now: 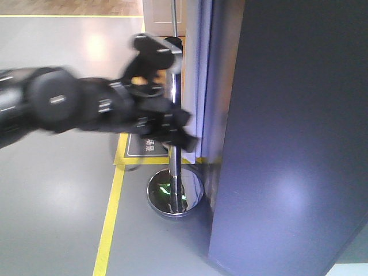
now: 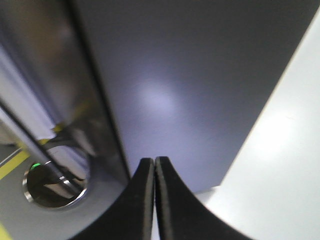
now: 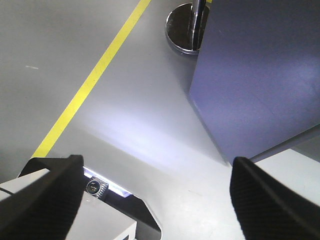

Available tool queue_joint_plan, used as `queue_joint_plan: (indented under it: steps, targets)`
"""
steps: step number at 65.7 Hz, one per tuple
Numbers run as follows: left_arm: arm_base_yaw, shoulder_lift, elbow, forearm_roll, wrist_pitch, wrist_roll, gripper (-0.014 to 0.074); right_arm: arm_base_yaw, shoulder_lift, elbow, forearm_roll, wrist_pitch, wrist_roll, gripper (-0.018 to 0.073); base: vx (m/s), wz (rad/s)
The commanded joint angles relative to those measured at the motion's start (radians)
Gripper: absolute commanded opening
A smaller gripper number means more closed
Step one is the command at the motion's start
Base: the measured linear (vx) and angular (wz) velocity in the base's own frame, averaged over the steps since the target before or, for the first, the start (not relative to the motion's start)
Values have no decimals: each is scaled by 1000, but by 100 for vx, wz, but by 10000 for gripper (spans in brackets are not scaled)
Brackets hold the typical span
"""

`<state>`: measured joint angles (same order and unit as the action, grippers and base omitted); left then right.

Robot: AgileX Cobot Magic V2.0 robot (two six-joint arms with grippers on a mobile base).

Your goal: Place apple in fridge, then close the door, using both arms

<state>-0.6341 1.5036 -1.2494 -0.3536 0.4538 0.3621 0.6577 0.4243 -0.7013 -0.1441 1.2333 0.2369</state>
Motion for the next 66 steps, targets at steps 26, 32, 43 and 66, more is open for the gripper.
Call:
queue_joint_plan:
  steps: [26, 32, 43, 66]
  targets:
    - [126, -297, 318, -10, -81, -1, -6, 2, 10, -26, -114, -144, 9, 466, 0, 0]
    - [126, -296, 318, -10, -66, -1, -6, 2, 10, -26, -117, -175, 34, 393, 0, 0]
    - [126, -296, 318, -11, -49, -1, -6, 2, 10, -26, -117, -248, 55, 176, 0, 0]
    - [126, -296, 318, -11, -50, -1, -6, 2, 123, -26, -120, -321, 52, -9, 0, 0]
